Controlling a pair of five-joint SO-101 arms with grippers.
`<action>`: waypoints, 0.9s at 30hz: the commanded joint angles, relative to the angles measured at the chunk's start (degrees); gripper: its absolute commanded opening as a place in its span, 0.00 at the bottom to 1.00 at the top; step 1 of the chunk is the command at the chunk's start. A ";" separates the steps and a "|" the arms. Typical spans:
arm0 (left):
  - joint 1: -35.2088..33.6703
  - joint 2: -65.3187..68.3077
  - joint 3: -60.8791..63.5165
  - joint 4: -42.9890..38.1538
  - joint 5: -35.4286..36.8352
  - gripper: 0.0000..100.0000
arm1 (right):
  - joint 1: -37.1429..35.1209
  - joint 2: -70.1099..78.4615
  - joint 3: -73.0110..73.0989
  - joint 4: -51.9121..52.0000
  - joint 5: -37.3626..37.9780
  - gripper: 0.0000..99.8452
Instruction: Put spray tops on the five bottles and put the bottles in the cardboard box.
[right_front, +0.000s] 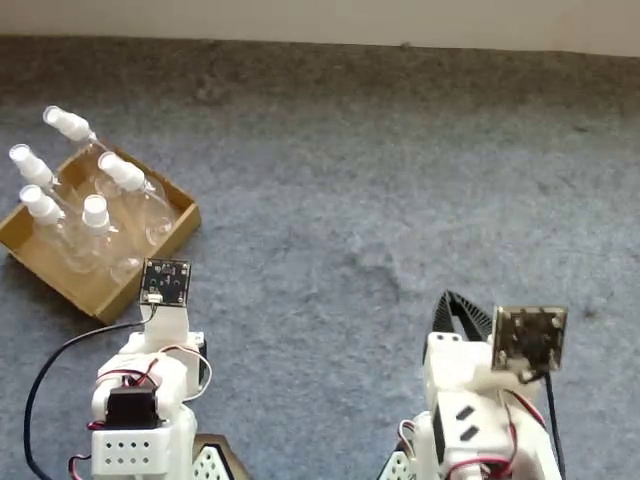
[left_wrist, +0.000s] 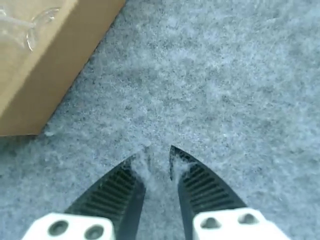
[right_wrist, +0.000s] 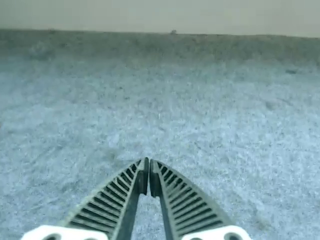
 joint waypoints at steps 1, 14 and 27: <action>-0.75 -0.75 1.27 0.35 0.18 0.01 | 0.31 -0.40 8.48 -5.41 0.62 0.00; -0.75 -0.75 1.27 0.35 0.18 0.01 | 0.31 -0.40 33.71 -17.98 0.62 0.00; -0.75 -0.75 1.27 0.35 0.26 0.01 | 0.31 -0.40 43.47 -16.22 0.18 0.00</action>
